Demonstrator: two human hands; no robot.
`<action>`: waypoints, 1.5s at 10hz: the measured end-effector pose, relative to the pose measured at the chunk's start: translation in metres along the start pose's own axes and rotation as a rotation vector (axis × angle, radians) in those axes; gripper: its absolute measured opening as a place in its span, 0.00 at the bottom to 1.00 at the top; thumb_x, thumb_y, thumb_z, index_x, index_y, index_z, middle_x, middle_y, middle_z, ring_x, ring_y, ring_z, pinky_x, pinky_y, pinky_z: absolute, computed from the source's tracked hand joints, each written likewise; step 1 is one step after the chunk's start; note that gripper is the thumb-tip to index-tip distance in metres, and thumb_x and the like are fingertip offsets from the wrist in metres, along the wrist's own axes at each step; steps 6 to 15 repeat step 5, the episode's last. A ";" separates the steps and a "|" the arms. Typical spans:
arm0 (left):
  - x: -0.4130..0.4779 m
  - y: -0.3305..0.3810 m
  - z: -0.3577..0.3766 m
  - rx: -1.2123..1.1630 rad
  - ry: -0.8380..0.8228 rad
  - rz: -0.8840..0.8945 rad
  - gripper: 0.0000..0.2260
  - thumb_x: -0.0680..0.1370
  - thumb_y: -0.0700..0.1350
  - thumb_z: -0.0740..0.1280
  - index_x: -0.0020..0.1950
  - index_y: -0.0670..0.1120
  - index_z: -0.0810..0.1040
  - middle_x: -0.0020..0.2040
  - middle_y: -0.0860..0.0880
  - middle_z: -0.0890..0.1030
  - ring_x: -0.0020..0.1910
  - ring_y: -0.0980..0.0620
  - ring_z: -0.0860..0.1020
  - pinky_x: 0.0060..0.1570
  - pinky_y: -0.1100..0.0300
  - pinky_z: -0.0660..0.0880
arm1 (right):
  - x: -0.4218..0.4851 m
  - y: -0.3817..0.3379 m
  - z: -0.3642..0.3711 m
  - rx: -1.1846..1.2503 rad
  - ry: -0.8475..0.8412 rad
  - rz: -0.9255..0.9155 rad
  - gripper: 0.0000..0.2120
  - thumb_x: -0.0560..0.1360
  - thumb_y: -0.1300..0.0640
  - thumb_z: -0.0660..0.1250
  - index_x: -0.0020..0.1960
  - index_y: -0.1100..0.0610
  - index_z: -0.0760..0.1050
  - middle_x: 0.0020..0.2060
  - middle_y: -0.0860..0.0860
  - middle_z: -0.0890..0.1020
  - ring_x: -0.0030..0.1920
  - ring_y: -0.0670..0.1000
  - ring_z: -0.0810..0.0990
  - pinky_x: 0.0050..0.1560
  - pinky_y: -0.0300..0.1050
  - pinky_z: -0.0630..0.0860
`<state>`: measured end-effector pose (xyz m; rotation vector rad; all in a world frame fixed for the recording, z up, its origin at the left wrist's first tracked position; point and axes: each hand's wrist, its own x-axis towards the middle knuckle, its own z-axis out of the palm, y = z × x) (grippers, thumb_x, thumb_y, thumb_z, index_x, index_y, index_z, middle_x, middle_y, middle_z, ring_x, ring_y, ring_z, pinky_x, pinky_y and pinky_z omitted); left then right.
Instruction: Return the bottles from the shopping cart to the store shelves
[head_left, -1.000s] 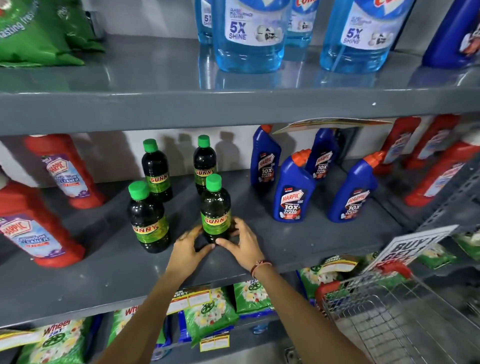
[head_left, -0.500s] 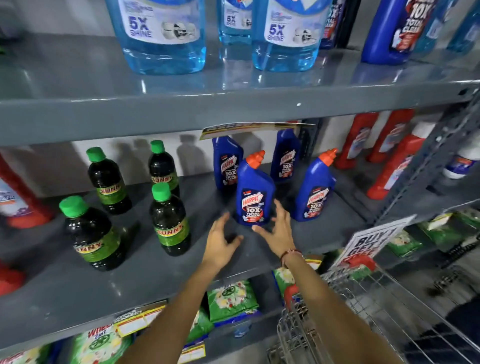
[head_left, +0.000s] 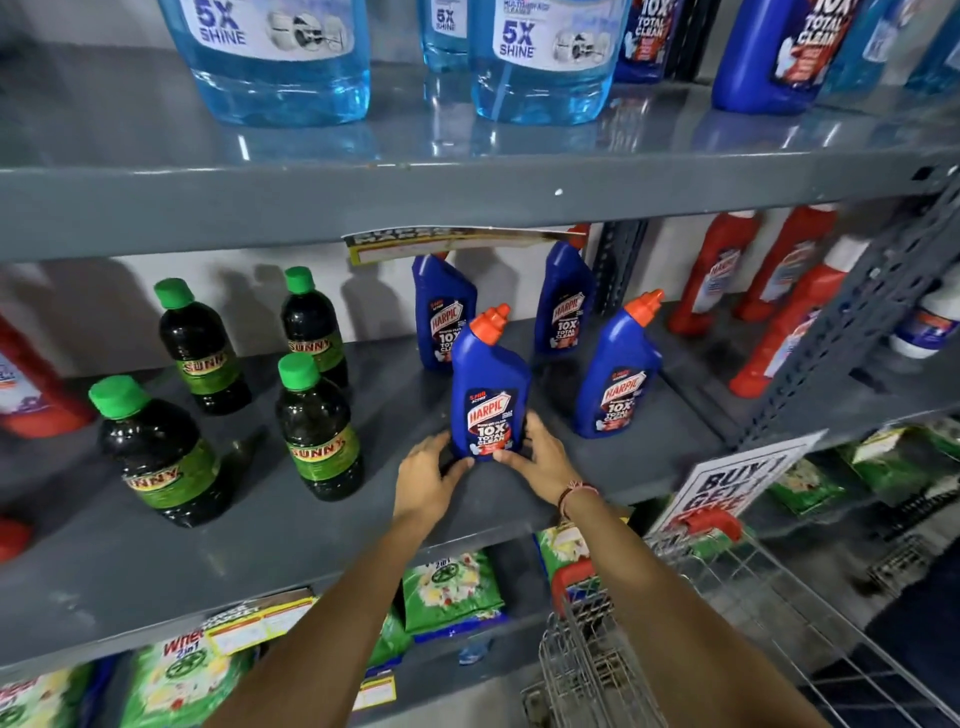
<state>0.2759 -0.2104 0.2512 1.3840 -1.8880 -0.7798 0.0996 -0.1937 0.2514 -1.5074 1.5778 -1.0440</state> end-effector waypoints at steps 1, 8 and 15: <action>-0.002 0.001 -0.001 0.008 0.005 -0.009 0.18 0.72 0.48 0.70 0.60 0.44 0.76 0.57 0.43 0.81 0.57 0.44 0.77 0.58 0.49 0.73 | 0.000 -0.003 -0.003 -0.031 -0.041 0.032 0.29 0.72 0.60 0.71 0.68 0.56 0.61 0.64 0.56 0.75 0.61 0.52 0.74 0.65 0.50 0.72; -0.008 0.012 -0.011 -0.040 -0.035 -0.066 0.24 0.70 0.45 0.73 0.64 0.41 0.73 0.65 0.41 0.77 0.65 0.43 0.73 0.65 0.53 0.68 | -0.016 -0.017 0.008 0.021 0.248 0.171 0.27 0.73 0.68 0.67 0.69 0.63 0.63 0.61 0.62 0.77 0.61 0.59 0.77 0.65 0.52 0.72; -0.008 0.012 -0.011 -0.040 -0.035 -0.066 0.24 0.70 0.45 0.73 0.64 0.41 0.73 0.65 0.41 0.77 0.65 0.43 0.73 0.65 0.53 0.68 | -0.016 -0.017 0.008 0.021 0.248 0.171 0.27 0.73 0.68 0.67 0.69 0.63 0.63 0.61 0.62 0.77 0.61 0.59 0.77 0.65 0.52 0.72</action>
